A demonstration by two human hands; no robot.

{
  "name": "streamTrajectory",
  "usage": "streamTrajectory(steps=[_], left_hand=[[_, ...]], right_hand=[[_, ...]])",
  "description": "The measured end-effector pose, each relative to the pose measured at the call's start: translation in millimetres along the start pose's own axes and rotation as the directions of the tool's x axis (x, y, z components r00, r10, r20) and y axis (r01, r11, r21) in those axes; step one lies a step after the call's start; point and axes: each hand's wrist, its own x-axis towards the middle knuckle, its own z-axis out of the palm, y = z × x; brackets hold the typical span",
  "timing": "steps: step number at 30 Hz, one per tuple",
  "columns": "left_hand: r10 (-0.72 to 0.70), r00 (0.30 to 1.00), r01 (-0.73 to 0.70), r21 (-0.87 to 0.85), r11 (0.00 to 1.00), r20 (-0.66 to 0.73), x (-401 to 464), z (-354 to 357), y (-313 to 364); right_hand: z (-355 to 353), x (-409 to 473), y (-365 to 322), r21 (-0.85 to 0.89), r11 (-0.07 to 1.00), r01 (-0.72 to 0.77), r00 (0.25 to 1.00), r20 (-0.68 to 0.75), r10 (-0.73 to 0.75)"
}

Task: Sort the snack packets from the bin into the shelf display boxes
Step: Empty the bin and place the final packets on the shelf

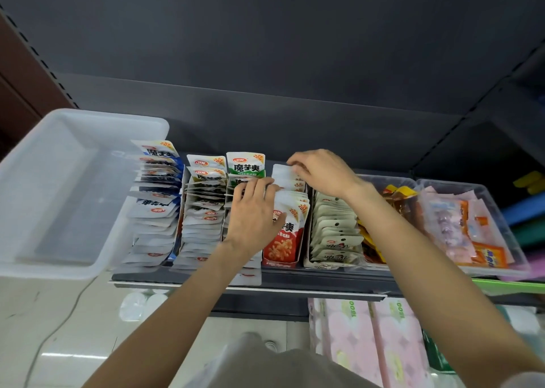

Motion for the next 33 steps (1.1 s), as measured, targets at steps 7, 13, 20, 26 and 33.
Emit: streamTrajectory(steps=[7, 13, 20, 26, 33], left_hand=[[-0.139, 0.986, 0.091, -0.412, 0.907, -0.090, -10, 4, 22], [-0.161, 0.957, 0.099, -0.248, 0.964, -0.243, -22, -6, -2], [-0.087, 0.996, 0.087, 0.019, 0.996, -0.021, -16, -7, -11], [-0.087, 0.996, 0.088, 0.010, 0.996, -0.032, -17, -4, -13], [-0.050, 0.997, 0.052, 0.034, 0.998, -0.065, -12, 0, -14]], right_hand=[[20, -43, -48, 0.778, 0.604, -0.173, 0.902, -0.121, 0.414], [53, -59, -69, 0.321, 0.906, -0.277, 0.933, -0.136, 0.334], [64, -45, -79, 0.207, 0.923, -0.325, 0.923, -0.145, 0.357], [72, -55, -81, 0.247, 0.910, -0.333, 0.898, -0.210, 0.386], [90, -58, -89, 0.322, 0.881, -0.346, 0.898, -0.159, 0.411]])
